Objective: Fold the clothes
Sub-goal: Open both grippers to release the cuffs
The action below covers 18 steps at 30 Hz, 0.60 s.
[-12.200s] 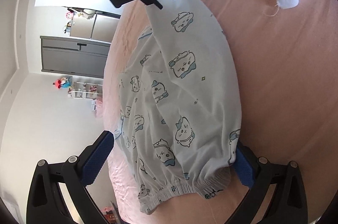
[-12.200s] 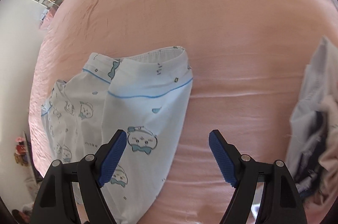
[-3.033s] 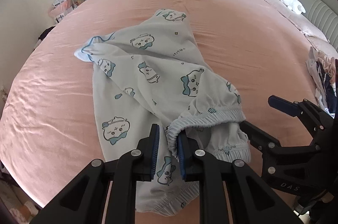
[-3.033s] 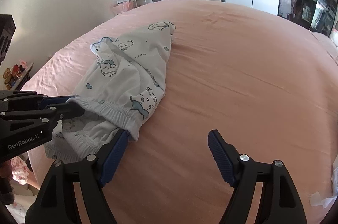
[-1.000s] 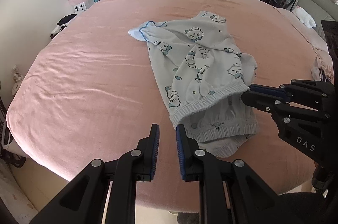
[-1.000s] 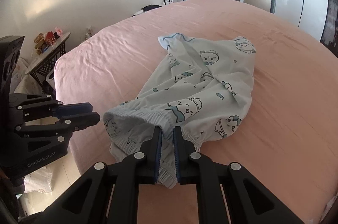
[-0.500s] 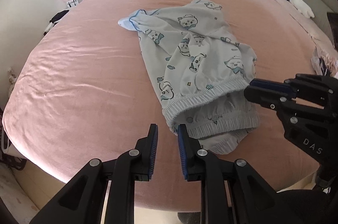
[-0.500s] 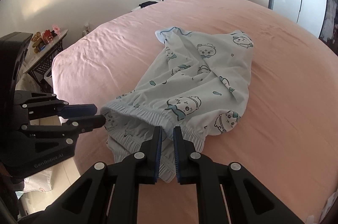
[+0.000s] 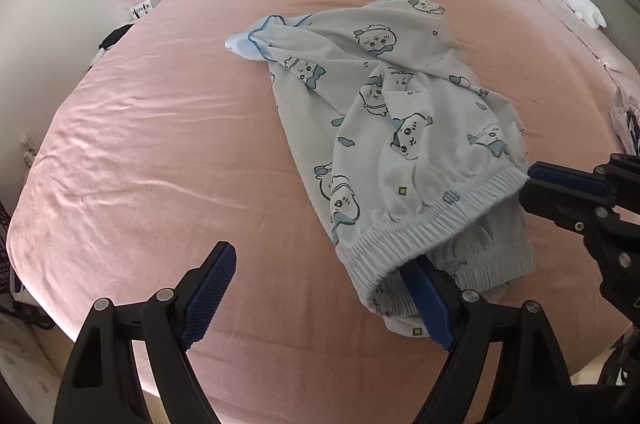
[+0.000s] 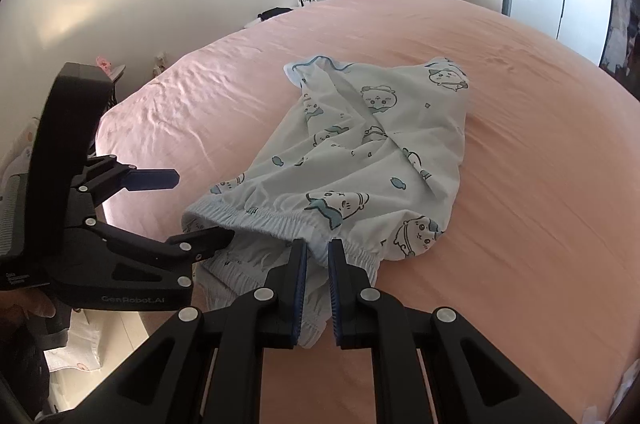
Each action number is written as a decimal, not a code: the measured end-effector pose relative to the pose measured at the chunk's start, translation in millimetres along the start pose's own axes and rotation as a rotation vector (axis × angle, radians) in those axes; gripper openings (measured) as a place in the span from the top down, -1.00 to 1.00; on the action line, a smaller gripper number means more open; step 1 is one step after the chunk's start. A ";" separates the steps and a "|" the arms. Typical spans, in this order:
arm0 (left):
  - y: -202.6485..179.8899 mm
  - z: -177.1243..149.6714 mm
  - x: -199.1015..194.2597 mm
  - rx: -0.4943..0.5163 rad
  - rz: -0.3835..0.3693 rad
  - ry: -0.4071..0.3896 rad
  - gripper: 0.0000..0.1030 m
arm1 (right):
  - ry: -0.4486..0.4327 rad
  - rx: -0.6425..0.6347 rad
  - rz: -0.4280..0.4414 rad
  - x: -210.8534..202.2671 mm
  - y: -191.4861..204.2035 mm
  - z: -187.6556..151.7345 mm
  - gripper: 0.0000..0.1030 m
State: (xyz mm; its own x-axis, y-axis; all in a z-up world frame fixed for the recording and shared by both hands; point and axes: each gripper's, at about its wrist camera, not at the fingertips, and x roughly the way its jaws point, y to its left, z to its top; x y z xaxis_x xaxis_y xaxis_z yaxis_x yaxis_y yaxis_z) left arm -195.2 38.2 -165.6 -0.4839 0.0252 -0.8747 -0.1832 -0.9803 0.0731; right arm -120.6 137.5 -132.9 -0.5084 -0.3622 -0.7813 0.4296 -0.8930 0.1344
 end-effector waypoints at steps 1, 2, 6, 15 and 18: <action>-1.0 1.5 2.5 0.005 -0.006 -0.002 -0.63 | -0.001 0.003 0.002 -0.5 -0.8 0.2 0.83; -1.8 2.8 4.9 0.008 -0.014 -0.003 -0.63 | -0.003 0.005 0.001 -1.2 -1.6 0.4 0.83; -2.2 5.0 9.9 0.000 -0.048 -0.014 -0.62 | -0.010 0.010 -0.001 -3.9 -4.3 -1.0 0.83; 2.6 7.6 0.9 -0.036 -0.156 -0.070 -0.36 | -0.006 0.018 -0.035 2.3 -8.5 -13.0 0.05; 3.0 10.1 1.4 -0.057 -0.194 -0.062 -0.19 | -0.007 0.032 -0.048 4.8 -9.0 -14.1 -0.16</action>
State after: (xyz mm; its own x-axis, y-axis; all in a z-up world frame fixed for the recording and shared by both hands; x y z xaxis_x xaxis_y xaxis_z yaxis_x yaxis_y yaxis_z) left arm -205.0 37.3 -161.7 -0.4965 0.2247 -0.8384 -0.2304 -0.9654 -0.1223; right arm -116.4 147.5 -146.5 -0.5327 -0.3208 -0.7831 0.3810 -0.9172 0.1166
